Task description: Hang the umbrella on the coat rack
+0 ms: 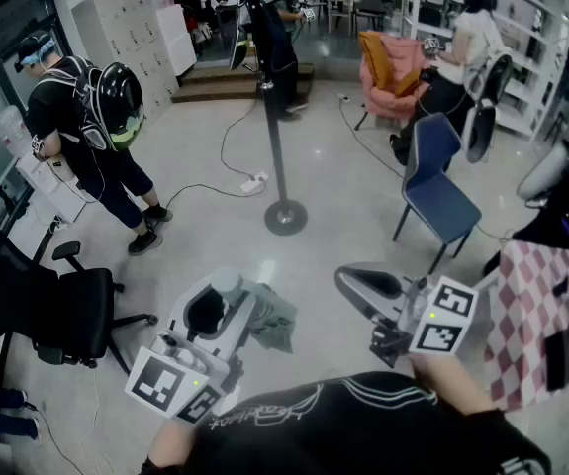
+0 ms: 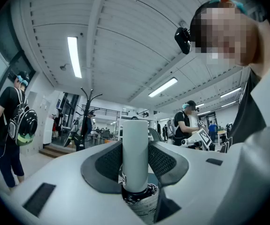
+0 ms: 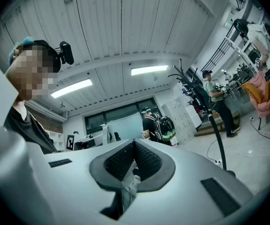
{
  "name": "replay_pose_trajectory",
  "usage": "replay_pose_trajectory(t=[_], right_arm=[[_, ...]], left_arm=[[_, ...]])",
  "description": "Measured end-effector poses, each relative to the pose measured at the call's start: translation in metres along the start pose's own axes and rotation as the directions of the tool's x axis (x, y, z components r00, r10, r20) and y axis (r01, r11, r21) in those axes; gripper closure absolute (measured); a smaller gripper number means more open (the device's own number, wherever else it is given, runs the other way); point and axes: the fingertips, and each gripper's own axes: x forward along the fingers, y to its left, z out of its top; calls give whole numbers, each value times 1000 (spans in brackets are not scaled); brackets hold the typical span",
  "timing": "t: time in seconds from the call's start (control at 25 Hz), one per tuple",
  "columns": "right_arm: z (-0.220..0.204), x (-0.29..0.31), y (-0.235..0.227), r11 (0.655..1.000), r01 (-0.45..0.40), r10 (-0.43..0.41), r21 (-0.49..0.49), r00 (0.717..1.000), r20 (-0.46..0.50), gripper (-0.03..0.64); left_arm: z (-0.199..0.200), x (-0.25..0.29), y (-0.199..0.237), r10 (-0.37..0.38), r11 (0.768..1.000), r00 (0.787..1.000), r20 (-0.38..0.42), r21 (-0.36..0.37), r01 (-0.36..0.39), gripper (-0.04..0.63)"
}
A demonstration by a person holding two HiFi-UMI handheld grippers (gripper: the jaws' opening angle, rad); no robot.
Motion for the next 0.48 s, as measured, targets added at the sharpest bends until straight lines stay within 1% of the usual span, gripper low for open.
replay_pose_trajectory(t=[0.2, 0.36, 0.48], right_arm=[[-1, 1, -7, 1000, 12, -12, 11, 1000, -9, 604], [-1, 4, -4, 1000, 23, -23, -2, 1000, -15, 604], [1, 6, 1, 1000, 27, -27, -10, 1000, 0, 604]], left_arm=[[-4, 7, 2, -6, 1000, 1000, -5, -17, 6, 437], [-5, 5, 3, -20, 1000, 1000, -4, -21, 20, 439], [-3, 0, 4, -32, 999, 999, 7, -23, 32, 439]])
